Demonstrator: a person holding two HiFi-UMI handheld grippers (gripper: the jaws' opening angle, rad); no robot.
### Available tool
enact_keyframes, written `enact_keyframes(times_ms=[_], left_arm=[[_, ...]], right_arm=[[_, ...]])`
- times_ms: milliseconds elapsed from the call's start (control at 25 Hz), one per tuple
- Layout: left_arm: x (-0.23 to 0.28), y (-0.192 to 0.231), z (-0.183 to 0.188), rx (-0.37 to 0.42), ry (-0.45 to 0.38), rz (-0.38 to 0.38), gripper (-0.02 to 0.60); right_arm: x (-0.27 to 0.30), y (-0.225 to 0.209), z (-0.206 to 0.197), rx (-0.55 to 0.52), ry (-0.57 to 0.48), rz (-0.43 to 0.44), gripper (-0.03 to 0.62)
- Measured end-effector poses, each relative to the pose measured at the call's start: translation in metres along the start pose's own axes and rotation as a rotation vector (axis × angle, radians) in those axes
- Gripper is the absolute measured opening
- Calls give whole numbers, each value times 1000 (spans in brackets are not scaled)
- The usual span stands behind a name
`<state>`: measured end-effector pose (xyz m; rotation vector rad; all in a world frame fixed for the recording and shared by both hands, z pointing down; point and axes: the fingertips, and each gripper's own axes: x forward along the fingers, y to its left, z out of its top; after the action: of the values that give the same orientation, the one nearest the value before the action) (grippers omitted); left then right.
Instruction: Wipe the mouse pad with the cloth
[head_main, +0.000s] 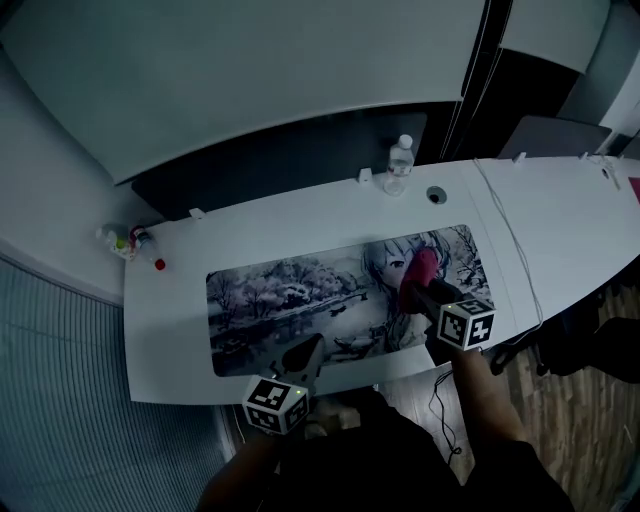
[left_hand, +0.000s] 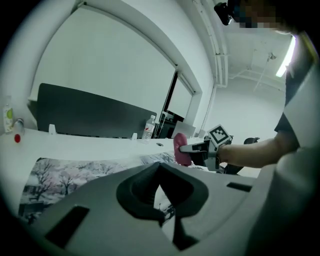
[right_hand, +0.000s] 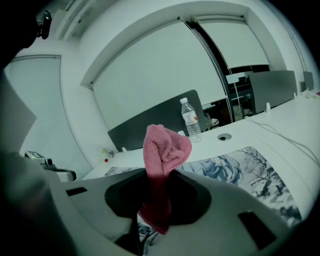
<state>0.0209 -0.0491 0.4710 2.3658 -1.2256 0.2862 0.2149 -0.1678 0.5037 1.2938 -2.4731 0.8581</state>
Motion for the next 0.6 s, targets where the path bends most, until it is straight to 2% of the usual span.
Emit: enact_keyframes(times_ms=[280, 600], left_arm=[[-88, 5, -9, 2, -51, -16, 6], [-173, -2, -53, -17, -45, -53, 6]], right_arm=[[-44, 106, -35, 26, -85, 22, 109], [-91, 197, -104, 27, -106, 24, 109]])
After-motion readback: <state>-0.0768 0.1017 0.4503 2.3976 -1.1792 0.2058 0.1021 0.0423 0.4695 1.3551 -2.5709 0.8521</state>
